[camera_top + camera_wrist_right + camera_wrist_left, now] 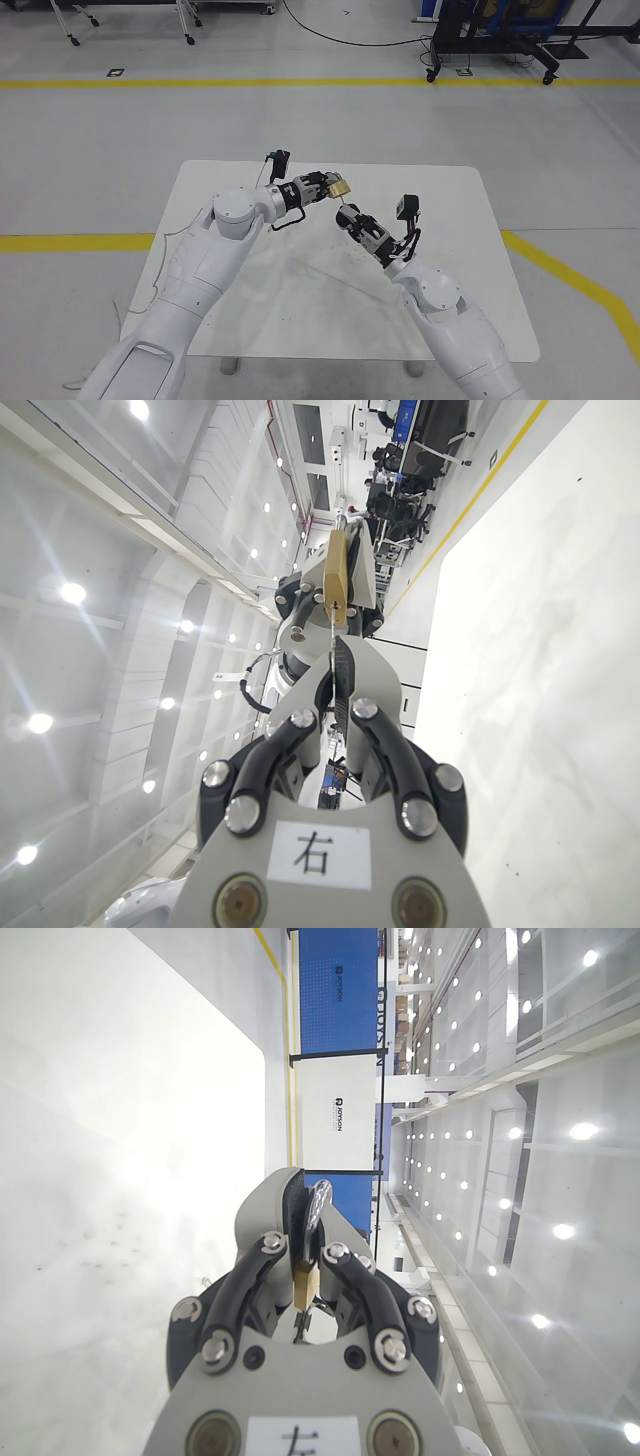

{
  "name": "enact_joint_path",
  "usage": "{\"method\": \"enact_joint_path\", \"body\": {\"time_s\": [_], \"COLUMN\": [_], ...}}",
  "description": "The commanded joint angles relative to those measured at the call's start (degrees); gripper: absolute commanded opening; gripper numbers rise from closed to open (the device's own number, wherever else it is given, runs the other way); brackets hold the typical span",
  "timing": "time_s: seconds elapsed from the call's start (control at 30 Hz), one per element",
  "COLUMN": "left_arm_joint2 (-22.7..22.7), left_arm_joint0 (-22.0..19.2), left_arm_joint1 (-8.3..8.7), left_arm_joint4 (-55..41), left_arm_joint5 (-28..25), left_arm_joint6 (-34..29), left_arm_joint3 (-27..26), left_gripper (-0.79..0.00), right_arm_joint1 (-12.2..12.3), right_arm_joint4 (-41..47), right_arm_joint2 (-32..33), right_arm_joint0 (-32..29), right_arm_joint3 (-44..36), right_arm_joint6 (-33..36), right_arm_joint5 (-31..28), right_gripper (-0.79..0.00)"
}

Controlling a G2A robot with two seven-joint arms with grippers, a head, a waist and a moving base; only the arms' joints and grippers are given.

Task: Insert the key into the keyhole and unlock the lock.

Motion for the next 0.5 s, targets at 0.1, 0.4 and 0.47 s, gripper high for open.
{"method": "enact_joint_path", "body": {"time_s": [0.1,0.4,0.47], "left_arm_joint2": [0.1,0.1,0.1], "left_arm_joint0": [0.1,0.1,0.1], "left_arm_joint1": [-0.03,-0.08,-0.08], "left_arm_joint4": [0.2,0.6,0.7], "left_arm_joint5": [-0.5,-1.2,-1.2], "left_arm_joint6": [-0.4,-1.1,-1.3], "left_arm_joint3": [-0.1,-0.1,-0.1], "left_gripper": [-0.785,-0.785,-0.785], "right_arm_joint1": [0.0,0.0,0.0], "right_arm_joint4": [0.0,0.0,0.0], "right_arm_joint2": [-0.1,0.0,0.1], "right_arm_joint0": [0.2,0.0,0.0], "right_arm_joint3": [0.3,0.0,0.0], "right_arm_joint6": [-0.2,-0.3,-0.1], "right_arm_joint5": [0.5,0.4,0.3], "right_gripper": [-0.785,-0.785,-0.785]}}
